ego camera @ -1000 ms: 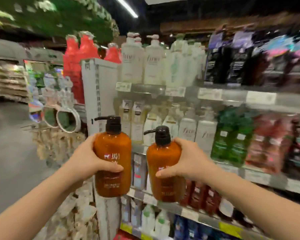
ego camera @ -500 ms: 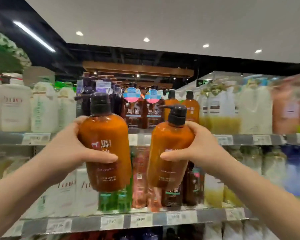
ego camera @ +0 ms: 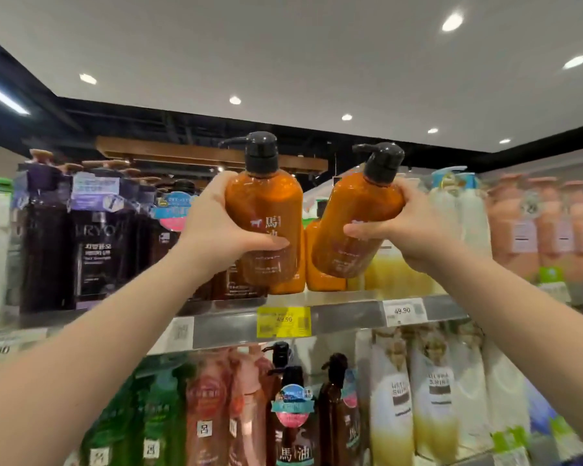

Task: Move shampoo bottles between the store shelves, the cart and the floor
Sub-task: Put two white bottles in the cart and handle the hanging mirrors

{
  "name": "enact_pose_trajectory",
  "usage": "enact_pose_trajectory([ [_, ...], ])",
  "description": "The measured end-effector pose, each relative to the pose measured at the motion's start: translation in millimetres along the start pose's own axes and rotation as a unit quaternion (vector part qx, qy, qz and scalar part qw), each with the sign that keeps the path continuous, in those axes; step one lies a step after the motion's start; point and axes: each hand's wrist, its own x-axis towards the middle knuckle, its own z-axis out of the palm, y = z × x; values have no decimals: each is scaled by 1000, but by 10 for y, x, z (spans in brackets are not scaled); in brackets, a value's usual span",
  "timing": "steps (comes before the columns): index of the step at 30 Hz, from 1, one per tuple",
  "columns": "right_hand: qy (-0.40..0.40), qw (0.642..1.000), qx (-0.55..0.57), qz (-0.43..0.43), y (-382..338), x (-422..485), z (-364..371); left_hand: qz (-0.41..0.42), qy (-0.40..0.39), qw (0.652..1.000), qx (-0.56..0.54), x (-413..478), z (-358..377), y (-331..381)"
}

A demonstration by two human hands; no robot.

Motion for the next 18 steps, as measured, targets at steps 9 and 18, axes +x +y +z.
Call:
enact_pose_trajectory([
  [9, -14, 998, -65, 14, 546, 236, 4, 19, -15, 998, 52, 163, 453, -304],
  [18, -19, 987, -152, 44, 648, 462, 80, 22, -59, 986, 153, 286, 690, -369],
])
